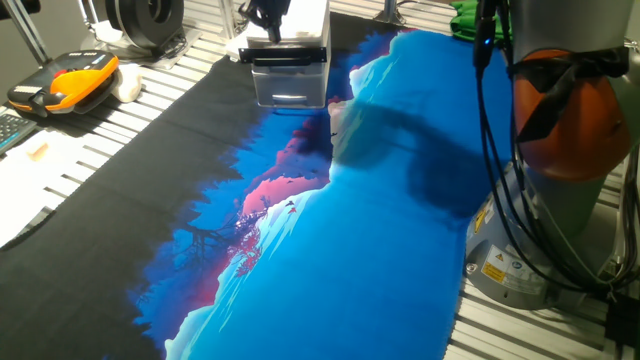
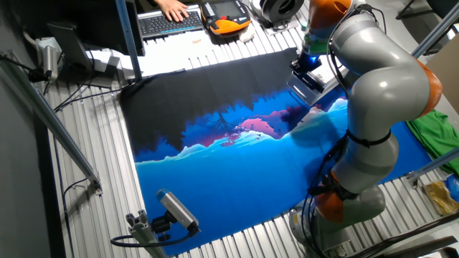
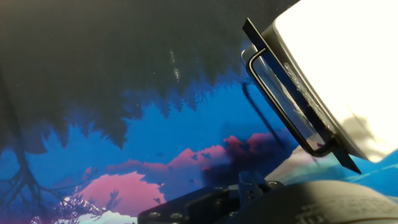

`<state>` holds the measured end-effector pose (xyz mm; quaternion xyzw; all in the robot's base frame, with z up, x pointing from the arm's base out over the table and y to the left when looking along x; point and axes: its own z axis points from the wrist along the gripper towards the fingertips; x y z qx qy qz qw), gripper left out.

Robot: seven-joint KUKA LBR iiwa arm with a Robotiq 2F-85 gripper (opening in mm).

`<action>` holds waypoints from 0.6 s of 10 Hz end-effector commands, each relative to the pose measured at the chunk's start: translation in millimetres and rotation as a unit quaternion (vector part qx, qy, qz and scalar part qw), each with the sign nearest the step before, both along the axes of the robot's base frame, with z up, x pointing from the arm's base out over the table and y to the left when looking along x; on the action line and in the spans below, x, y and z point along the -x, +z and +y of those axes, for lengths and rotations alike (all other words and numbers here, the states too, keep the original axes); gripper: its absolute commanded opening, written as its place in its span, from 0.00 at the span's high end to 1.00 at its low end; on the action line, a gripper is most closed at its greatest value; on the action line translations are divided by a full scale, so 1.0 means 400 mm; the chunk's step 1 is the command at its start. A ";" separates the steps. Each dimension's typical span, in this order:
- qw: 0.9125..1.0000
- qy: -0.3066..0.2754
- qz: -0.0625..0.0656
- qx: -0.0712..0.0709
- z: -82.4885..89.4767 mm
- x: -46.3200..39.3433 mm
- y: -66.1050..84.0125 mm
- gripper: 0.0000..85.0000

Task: Use the gripper to push and close the drawer

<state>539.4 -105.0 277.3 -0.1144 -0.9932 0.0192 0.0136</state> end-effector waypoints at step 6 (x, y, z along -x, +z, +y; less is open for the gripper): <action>1.000 -0.008 -0.008 0.006 0.011 0.019 0.024 1.00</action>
